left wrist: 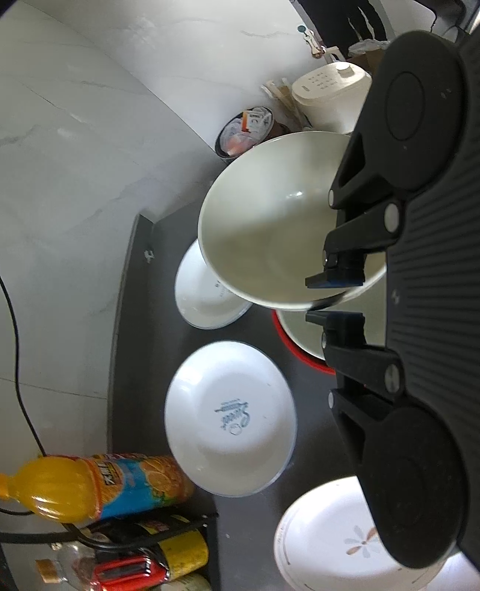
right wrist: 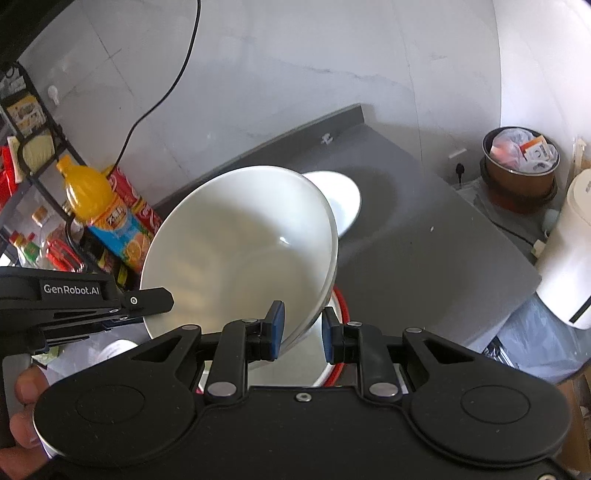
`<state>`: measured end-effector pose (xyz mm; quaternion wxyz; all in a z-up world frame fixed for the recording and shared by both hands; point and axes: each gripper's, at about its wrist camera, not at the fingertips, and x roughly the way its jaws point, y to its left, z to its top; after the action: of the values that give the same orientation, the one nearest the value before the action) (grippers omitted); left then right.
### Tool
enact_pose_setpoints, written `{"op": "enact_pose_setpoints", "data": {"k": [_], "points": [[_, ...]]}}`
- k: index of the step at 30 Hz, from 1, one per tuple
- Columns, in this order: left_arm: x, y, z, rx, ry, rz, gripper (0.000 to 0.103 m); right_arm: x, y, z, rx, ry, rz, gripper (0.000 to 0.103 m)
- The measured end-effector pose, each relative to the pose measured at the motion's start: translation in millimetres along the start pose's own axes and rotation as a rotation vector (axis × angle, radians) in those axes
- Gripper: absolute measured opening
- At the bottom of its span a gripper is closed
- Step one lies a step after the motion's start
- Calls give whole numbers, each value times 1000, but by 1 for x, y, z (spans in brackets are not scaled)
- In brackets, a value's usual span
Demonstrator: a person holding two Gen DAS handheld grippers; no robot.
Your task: Organize plates and bowls
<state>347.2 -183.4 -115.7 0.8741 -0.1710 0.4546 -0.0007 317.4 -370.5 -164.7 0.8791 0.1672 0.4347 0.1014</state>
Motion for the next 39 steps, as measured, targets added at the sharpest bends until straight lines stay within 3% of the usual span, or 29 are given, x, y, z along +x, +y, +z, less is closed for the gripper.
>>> {"op": "enact_pose_setpoints", "data": {"k": [16,36,39], "points": [[12,24,-23,-31,77,55,10,13,8,-21,-33,78,5,21],[33,20,-30,-54,121,90,10,30,5,-20,-50,126,-6,22],[34,21,-30,-60,129,90,10,32,6,-19,-52,134,-4,26]]}}
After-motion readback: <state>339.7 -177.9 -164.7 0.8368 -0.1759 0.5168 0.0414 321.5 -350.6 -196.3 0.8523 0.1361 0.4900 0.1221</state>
